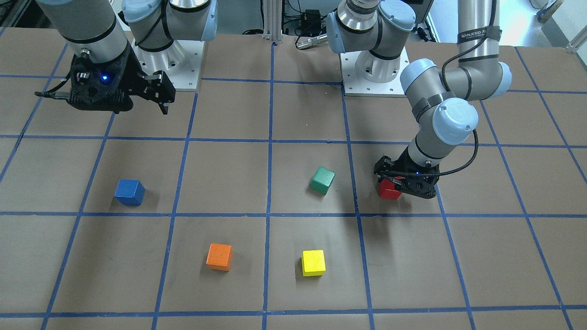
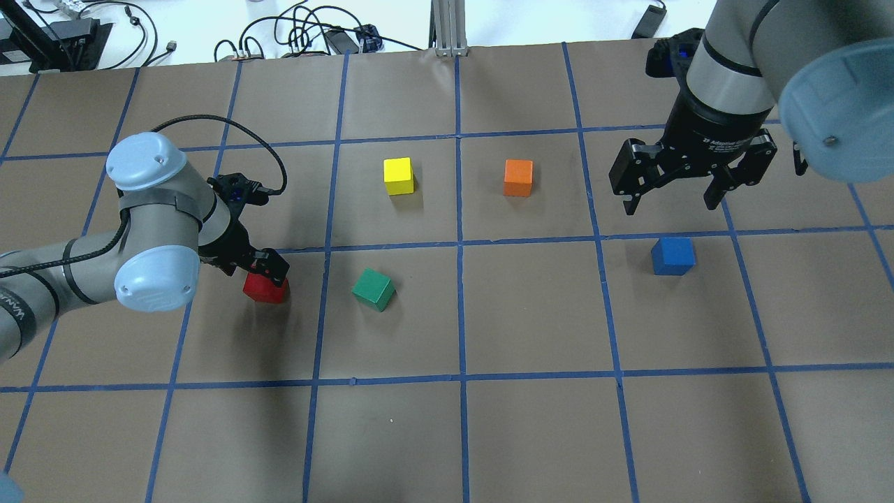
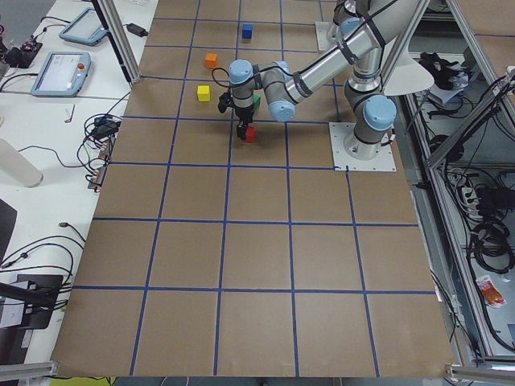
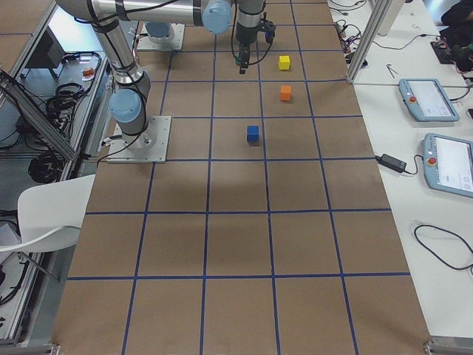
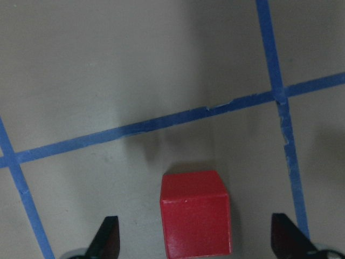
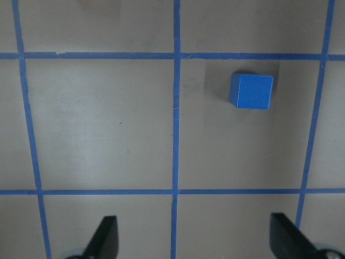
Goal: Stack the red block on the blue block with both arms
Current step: 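Lower the left gripper onto the red cube and close it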
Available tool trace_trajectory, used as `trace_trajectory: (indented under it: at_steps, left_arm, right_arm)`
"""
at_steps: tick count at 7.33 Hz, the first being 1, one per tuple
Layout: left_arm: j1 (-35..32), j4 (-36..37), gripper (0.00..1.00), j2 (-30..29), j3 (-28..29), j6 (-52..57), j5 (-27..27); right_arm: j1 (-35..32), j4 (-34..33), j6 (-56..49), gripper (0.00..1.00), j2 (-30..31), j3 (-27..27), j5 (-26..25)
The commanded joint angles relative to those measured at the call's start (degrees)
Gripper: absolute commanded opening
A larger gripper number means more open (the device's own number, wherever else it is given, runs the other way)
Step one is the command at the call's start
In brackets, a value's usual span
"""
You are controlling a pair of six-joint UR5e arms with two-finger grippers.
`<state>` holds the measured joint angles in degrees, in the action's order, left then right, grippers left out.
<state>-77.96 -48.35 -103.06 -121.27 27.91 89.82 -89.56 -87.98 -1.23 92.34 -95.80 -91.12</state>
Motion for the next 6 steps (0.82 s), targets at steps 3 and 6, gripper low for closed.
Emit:
trace_trajectory:
  at_steps: [3, 6]
  left_arm:
    - [0.01, 3.70, 0.61, -3.11, -2.13, 0.04, 0.09]
    - [-1.48, 3.26, 0.00, -1.37, -0.38, -2.93, -0.69]
  right_arm:
    - [-0.08, -1.57, -0.09, 1.00, 0.03, 0.44, 0.15]
    - [0.00, -1.67, -0.09, 1.00, 0.03, 0.09, -0.02]
